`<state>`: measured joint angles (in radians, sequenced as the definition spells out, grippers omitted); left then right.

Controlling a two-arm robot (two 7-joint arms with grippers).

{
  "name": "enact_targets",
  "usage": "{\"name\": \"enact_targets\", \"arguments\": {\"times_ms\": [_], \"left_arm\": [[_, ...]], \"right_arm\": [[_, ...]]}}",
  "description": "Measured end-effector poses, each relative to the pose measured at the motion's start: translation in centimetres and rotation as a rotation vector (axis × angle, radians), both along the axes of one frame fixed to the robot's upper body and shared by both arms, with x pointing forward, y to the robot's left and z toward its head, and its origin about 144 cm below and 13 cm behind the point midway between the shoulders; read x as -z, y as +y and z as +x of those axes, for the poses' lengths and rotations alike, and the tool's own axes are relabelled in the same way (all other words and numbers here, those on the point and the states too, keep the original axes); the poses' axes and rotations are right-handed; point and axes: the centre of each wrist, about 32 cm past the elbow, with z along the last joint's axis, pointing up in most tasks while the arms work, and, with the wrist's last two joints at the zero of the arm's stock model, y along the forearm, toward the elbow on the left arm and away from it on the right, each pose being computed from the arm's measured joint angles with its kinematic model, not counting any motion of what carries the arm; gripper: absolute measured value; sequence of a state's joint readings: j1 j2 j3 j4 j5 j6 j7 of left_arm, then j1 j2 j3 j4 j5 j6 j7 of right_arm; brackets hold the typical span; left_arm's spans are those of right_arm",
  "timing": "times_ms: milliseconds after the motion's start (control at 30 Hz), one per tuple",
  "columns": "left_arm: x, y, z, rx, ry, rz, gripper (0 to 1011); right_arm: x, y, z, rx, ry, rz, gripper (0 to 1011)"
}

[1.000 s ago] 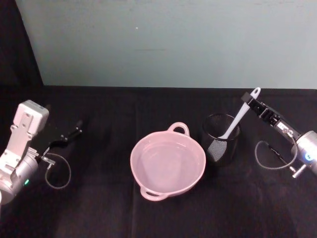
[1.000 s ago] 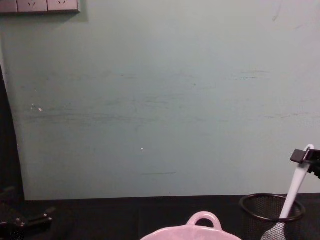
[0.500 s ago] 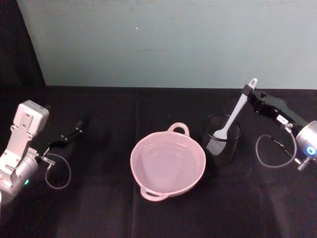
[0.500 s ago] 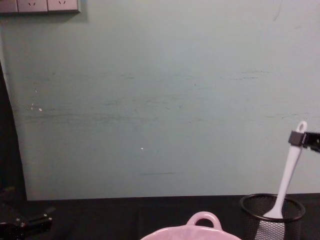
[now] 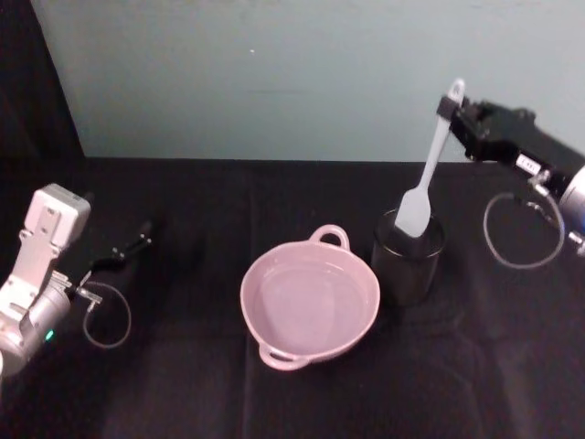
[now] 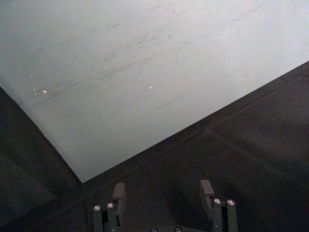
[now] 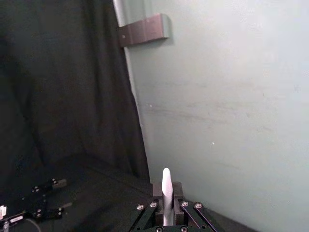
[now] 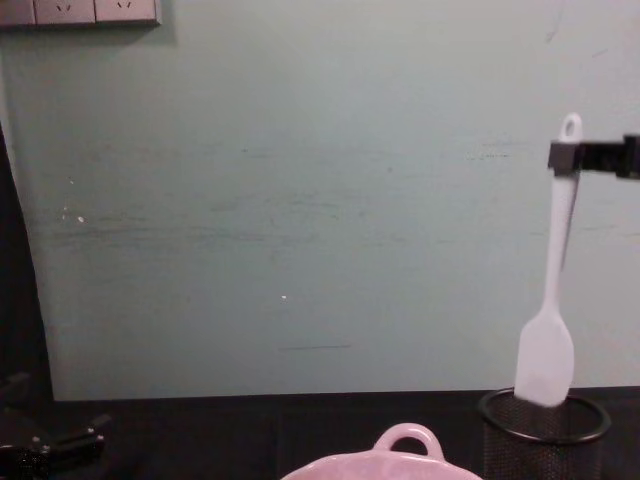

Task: Use the one hand to pick up the spoon and stir the clear water in the bowl.

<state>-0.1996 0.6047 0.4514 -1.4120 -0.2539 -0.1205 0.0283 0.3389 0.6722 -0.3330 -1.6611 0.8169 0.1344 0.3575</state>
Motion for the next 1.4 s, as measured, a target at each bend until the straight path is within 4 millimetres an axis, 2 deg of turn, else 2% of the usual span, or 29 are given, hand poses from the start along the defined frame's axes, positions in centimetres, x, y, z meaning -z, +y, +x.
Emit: {"name": "enact_targets", "arguments": {"times_ms": [67,300,1133,1300,1400], "left_arm": [[0.0,0.0,0.0,0.0,0.0,0.0,1005],[0.0,0.0,0.0,0.0,0.0,0.0,1005],[0.0,0.0,0.0,0.0,0.0,0.0,1005],[0.0,0.0,0.0,0.0,0.0,0.0,1005],[0.0,0.0,0.0,0.0,0.0,0.0,1005]], "right_arm": [[-1.5,0.1,-0.1,-0.018,-0.019,-0.032,123],[-3.0,0.3,-0.2,-0.037,-0.033,-0.082,122],[-2.9,0.3,-0.2,-0.041,-0.032,-0.078,123],[-2.5,1.6,-0.2,-0.108,-0.028,-0.064,123],[-2.0,3.4,0.0,-0.176,-0.035,-0.058,123]]}}
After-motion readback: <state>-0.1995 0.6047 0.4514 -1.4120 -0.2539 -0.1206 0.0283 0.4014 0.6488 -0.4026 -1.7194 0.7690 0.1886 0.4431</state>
